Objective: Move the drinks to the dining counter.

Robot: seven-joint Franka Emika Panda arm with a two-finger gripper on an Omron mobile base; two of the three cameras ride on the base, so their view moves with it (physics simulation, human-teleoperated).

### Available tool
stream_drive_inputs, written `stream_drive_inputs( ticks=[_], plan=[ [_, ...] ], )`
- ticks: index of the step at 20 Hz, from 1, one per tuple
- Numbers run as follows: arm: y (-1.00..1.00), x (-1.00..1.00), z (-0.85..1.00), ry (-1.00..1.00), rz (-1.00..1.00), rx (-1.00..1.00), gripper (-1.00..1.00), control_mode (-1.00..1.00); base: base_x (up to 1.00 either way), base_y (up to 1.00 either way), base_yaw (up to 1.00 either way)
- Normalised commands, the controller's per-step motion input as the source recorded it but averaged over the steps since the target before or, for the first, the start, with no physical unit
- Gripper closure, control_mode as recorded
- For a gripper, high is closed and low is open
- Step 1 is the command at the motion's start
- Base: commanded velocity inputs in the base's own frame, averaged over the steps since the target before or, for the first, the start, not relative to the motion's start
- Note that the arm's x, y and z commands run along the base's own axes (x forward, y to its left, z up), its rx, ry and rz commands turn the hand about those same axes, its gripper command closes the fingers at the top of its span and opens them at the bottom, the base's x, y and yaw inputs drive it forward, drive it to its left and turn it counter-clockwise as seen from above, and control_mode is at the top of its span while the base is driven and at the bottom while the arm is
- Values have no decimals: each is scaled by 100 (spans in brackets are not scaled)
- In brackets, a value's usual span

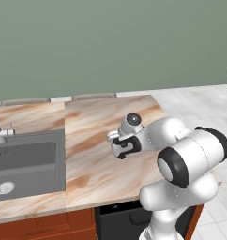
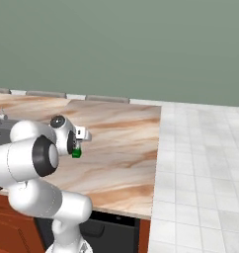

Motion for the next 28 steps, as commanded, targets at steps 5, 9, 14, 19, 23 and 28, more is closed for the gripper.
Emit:
stream_drive_inputs(
  ticks=[5, 9, 14, 19, 23, 28],
  plan=[
    [0, 2, -25, 0, 0, 1, 100, -100, 0, 0, 0],
    [0, 4, -26, 0, 0, 2, 100, -100, 0, 0, 0],
    [0, 3, -25, 0, 0, 3, 100, -100, 0, 0, 0],
    [0, 2, -30, 0, 0, 3, -100, -100, 0, 0, 0],
    [0, -3, -11, -1, 0, 8, -100, -100, 0, 0, 0],
    [0, -9, 0, -3, -1, 9, -100, -100, 0, 0, 0]
  ],
)
